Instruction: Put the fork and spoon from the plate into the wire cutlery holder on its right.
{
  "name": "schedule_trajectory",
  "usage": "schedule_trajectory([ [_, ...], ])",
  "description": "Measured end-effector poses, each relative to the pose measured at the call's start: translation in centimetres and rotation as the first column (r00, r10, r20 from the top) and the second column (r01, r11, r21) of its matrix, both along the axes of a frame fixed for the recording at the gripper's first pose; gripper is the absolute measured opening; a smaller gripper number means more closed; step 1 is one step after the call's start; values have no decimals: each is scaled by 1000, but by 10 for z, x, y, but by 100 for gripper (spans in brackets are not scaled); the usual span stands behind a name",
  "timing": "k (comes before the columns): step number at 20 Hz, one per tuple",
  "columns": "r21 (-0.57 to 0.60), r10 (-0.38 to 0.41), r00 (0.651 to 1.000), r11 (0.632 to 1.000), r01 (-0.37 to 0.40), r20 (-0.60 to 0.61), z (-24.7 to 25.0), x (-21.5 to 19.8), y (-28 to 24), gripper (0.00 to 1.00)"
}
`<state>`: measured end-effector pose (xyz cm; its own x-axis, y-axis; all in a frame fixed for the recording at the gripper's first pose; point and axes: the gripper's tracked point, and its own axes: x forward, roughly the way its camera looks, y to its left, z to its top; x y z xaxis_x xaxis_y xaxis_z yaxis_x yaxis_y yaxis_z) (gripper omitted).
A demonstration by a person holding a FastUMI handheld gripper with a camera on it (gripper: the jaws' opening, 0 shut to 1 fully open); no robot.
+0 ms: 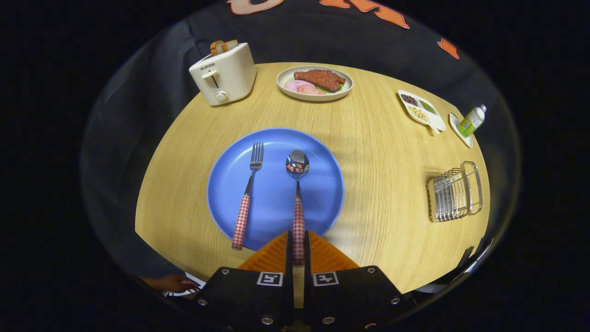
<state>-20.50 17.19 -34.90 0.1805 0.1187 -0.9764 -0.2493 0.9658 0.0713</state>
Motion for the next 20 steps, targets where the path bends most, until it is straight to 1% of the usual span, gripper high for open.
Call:
schedule_trajectory([
  [2,11,-5,998,1000,5,59,12,15,-13,9],
  [7,34,78,996,996,-80,44,-4,12,-15,8],
  [10,98,66,994,992,-75,90,6,20,-5,8],
  [12,104,78,992,991,-88,102,13,24,-7,7],
  [15,106,92,983,988,-109,157,32,39,-12,8],
  [17,107,72,979,990,-93,190,49,49,-22,8],
  [20,89,22,974,995,-43,226,74,62,-54,8],
])
